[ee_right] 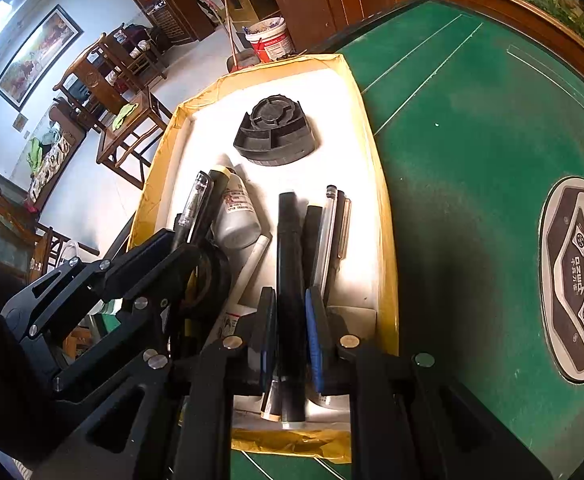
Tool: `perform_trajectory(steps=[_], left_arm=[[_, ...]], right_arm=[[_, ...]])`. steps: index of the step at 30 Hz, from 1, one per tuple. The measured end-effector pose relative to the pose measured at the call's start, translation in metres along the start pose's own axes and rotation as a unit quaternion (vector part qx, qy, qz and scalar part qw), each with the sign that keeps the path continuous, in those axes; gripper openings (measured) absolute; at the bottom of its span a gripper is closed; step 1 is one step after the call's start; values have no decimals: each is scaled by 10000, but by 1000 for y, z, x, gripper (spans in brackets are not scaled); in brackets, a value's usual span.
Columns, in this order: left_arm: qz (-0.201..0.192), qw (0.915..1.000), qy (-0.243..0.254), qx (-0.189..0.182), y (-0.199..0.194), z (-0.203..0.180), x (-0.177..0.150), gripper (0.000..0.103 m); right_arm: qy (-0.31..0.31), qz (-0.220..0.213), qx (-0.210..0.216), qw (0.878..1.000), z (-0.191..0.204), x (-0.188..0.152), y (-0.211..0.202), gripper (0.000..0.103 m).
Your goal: Organize rigid objects
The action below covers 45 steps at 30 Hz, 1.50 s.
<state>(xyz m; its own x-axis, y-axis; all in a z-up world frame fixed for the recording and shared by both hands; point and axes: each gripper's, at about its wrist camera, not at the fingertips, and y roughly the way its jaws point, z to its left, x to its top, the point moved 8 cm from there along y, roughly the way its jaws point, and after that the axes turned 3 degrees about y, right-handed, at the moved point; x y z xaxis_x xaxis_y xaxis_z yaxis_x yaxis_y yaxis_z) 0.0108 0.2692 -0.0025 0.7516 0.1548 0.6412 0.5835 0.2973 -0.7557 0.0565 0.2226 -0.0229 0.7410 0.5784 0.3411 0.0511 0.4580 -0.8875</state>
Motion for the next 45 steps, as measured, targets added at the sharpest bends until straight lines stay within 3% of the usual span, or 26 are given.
perform_trajectory(steps=[6, 8, 10, 15, 19, 24, 27, 29, 32, 37, 40, 42, 45], left_arm=[[-21, 10000, -21, 6, -3, -2, -2, 14], [-12, 10000, -37, 3, -5, -4, -4, 19], [-44, 10000, -76, 45, -9, -3, -4, 38], [-198, 9995, -199, 127, -20, 1, -1, 71], [-299, 9991, -298, 65, -31, 2, 1, 86], [-479, 9981, -353, -166, -57, 0, 8, 92], [-571, 9970, -418, -297, -84, 8, 14, 94], [-702, 9955, -567, -305, -101, 16, 18, 102], [-773, 9951, -577, 235, -131, 30, 26, 102], [-978, 9918, -692, 449, -193, 35, 42, 102], [-1381, 9873, -663, 418, -242, 33, 60, 102], [-1769, 9815, -504, 528, -274, 30, 69, 102], [-2171, 9677, -851, 958, -300, 37, 73, 102]], right_arm=[[39, -39, 31, 10000, 0, -1, -4, 15], [48, -66, 40, 10000, -1, -3, -7, 15], [68, -107, 50, 9999, -2, -4, -12, 15], [100, -237, 42, 9997, -4, -9, -26, 16], [176, -400, 18, 9990, -12, -16, -46, 28], [299, -636, 83, 9975, -23, -31, -78, 30], [338, -744, 58, 9966, -34, -50, -98, 36], [336, -774, 47, 9964, -39, -62, -106, 37], [360, -713, 14, 9968, -52, -87, -113, 37], [414, -550, -120, 9976, -74, -126, -121, 37], [495, -545, -190, 9971, -88, -137, -128, 37], [564, -548, -207, 9967, -98, -144, -132, 37], [645, -554, -194, 9962, -106, -150, -136, 37]])
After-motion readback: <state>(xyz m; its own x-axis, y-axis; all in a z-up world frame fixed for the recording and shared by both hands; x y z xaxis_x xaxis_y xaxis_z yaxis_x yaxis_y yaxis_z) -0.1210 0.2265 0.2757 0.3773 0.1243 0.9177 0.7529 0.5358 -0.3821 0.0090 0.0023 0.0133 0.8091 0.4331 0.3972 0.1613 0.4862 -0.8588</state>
